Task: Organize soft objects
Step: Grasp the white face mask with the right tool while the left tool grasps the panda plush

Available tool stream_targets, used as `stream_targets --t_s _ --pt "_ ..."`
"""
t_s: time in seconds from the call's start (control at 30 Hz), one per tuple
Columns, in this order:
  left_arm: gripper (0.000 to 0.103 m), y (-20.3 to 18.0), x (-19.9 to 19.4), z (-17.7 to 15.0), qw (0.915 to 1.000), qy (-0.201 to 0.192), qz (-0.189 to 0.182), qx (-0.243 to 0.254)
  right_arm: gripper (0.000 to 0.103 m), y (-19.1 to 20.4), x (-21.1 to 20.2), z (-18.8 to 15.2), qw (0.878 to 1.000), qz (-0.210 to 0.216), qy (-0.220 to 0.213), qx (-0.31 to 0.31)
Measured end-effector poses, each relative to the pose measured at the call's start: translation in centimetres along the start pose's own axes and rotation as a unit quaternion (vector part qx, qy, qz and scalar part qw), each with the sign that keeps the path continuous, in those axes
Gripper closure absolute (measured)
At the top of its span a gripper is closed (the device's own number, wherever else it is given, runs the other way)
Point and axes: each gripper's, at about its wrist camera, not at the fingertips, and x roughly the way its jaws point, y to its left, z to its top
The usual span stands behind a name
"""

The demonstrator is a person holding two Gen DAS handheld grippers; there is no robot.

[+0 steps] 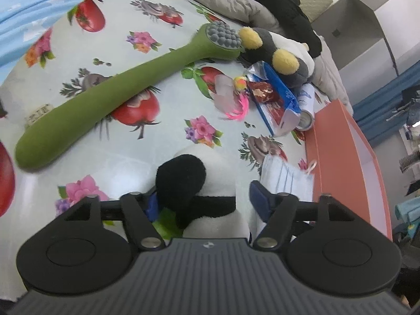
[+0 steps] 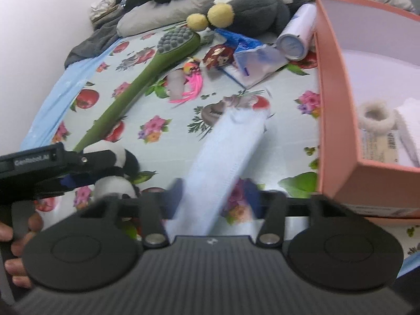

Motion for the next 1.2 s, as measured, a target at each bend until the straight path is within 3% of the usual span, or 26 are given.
stream_targets --t_s 0.23,0.4,0.53,0.7,0.93,1.03,1.1,1.2 --pt "0.017 0.8 -2.7 -0.9 0.9968 -0.047 0.063 -0.010 0.042 1.3 -0.8 -0.6 0.998 -0.021 -0.029 -0.056" --pt "0.017 1.5 -4.6 -1.4 0.9933 -0.072 0.089 -0.019 0.042 1.8 0.4 -0.6 0.997 -0.019 -0.026 -0.074" --pt "0.017 1.0 -5.1 -2.1 0.9934 -0.068 0.091 -0.015 0.043 1.9 2.0 -1.0 0.996 -0.032 -0.015 -0.086" --pt "0.017 0.0 -4.3 -3.1 0.9956 -0.056 0.069 -0.028 0.043 1.8 3.3 -1.6 0.994 -0.050 -0.003 -0.095" --pt "0.018 -1.1 -2.1 -3.8 0.9957 -0.041 0.077 -0.031 0.042 1.8 4.2 -2.5 0.991 -0.050 0.006 -0.120" --pt "0.019 -1.3 -1.8 -3.8 0.9944 -0.048 0.090 -0.027 0.058 1.8 4.2 -2.4 0.991 -0.045 0.008 -0.126" --pt "0.021 -1.4 -1.7 -3.8 0.9942 -0.049 0.092 -0.025 0.080 1.8 4.3 -2.2 0.991 -0.037 0.009 -0.128" --pt "0.027 -1.5 -1.4 -3.9 0.9945 -0.045 0.092 -0.019 0.090 1.8 4.4 -2.0 0.991 -0.026 0.011 -0.129"
